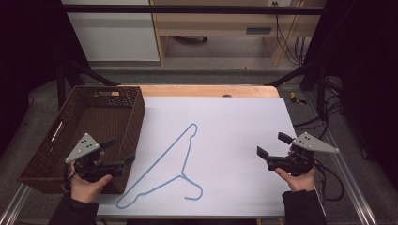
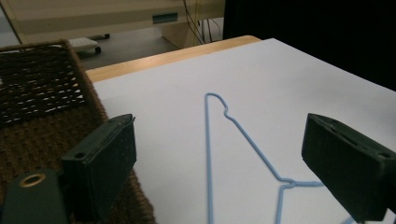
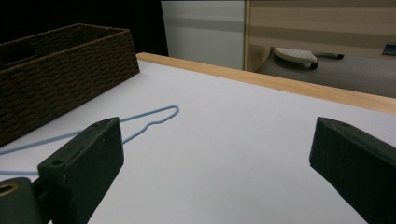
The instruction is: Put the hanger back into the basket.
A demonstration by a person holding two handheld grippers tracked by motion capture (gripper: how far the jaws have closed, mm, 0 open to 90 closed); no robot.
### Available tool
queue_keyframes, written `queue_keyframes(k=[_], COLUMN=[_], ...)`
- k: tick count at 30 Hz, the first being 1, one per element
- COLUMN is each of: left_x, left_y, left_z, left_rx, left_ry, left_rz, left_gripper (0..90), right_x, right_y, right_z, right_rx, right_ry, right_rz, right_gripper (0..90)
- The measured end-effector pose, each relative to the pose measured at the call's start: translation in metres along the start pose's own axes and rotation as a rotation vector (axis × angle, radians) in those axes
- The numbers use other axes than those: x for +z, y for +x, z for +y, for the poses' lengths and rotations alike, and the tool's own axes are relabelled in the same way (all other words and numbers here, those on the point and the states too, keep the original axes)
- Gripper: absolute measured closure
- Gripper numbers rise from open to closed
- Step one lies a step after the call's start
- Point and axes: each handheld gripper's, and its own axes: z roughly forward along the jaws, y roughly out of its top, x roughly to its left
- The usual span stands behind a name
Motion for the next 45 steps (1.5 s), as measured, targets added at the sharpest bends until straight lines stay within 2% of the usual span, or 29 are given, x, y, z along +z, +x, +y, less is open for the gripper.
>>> queue_keyframes(k=[7,12,17,20,21,22,25,28,31,32,35,45], left_x=[0.012,0.027,0.037,0.048,0.048,0.054,0.06,0.072,0.081,0.081,0.09,0.109], left_y=[-0.018,-0.032,-0.041,-0.048,-0.048,-0.051,-0.054,-0.06,-0.064,-0.064,-0.067,-0.069], left_z=[0.0,-0.005,-0.01,-0.016,-0.016,-0.019,-0.023,-0.03,-0.036,-0.036,-0.043,-0.058], left_rx=[0.041,0.071,0.09,0.121,0.121,0.132,0.14,0.161,0.176,0.176,0.2,0.225], left_ry=[0.037,0.088,0.134,0.189,0.189,0.222,0.25,0.318,0.365,0.365,0.426,0.527], left_rz=[-0.037,-0.073,-0.103,-0.123,-0.123,-0.129,-0.134,-0.15,-0.157,-0.157,-0.16,-0.188], left_gripper=[10.9,12.9,15.3,16.8,17.1,17.2,17.8,19.6,20.8,21.6,23.1,39.1], right_x=[0.001,0.0,0.001,0.001,0.001,0.001,0.002,0.004,0.005,0.005,0.006,0.01], right_y=[0.001,0.001,0.001,0.002,0.002,0.002,0.002,0.003,0.003,0.003,0.004,0.006], right_z=[0.0,0.001,0.001,0.0,0.0,0.0,0.0,0.0,-0.001,-0.001,-0.001,-0.002], right_rx=[-0.004,-0.002,-0.009,-0.007,-0.007,-0.006,-0.008,-0.011,-0.009,-0.009,-0.009,-0.01], right_ry=[0.004,-0.001,0.002,0.007,0.007,0.009,0.012,0.017,0.018,0.018,0.021,0.033], right_rz=[0.001,0.001,0.0,0.001,0.001,0.002,0.001,0.004,0.005,0.005,0.007,0.01], right_gripper=[3.5,3.6,3.6,3.6,3.6,3.6,3.6,3.6,3.6,3.6,3.6,3.7])
